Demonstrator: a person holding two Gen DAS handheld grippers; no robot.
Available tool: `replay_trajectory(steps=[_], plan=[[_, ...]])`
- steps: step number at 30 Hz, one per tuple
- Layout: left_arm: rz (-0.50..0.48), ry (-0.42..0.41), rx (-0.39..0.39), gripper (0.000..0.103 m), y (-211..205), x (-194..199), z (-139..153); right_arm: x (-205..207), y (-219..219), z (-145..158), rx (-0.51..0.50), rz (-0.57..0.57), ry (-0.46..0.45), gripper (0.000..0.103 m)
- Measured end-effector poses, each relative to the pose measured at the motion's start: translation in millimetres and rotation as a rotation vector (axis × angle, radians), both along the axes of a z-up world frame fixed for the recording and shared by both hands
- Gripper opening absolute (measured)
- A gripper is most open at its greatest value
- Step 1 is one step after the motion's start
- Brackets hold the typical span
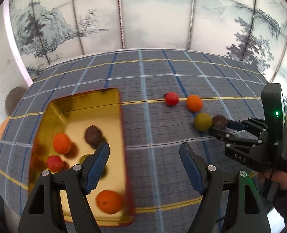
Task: Organize fruits
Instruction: 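Grasp a brown fruit with the right tool while the left tool grasps a green lime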
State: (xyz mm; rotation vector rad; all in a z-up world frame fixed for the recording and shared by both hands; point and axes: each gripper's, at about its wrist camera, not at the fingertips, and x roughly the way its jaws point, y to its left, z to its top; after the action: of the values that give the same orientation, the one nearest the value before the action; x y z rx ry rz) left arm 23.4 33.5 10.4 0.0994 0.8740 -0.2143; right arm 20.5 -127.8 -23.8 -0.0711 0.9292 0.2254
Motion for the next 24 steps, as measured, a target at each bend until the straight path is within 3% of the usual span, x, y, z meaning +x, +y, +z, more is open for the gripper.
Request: replay_trajectory(steps=[15, 19, 24], plan=[[-0.114, 0.095, -0.067, 0.075, -80, 45, -32, -14, -80, 2, -0.059, -0.204, -0.019, 0.035], [-0.116, 0.118, -0.067, 0.073, -95, 59, -42, -17, -87, 1, -0.045, -0.209, -0.028, 0.035], [-0.125, 0.135, -0.039, 0.061, -112, 74, -53, -17, -90, 0, -0.03, -0.216, -0.026, 0.035]])
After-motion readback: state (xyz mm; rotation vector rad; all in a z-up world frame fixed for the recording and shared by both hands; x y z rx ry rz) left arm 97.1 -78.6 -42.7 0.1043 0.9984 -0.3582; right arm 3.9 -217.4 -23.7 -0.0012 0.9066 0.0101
